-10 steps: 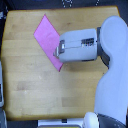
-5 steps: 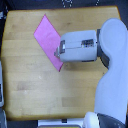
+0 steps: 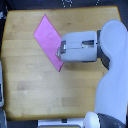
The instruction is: Folding a cloth
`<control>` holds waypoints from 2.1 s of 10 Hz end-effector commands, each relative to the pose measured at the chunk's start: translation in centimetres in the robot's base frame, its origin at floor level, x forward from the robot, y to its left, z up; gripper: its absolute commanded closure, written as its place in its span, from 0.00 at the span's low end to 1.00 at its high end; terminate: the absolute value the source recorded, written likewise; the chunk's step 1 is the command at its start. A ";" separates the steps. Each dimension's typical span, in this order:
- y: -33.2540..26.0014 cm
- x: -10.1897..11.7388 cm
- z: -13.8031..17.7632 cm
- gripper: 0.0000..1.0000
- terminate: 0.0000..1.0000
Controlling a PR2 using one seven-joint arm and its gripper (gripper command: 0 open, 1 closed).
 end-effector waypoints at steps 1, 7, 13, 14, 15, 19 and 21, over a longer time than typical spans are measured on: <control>0.0 -0.1 0.0 1.00 0.00; -0.7 -0.2 0.3 1.00 0.00; -1.4 -0.2 1.3 1.00 0.00; -1.8 0.0 1.8 1.00 0.00; -1.9 0.1 2.5 1.00 0.00; 0.8 1.9 5.8 1.00 0.00; 3.1 3.2 7.0 1.00 0.00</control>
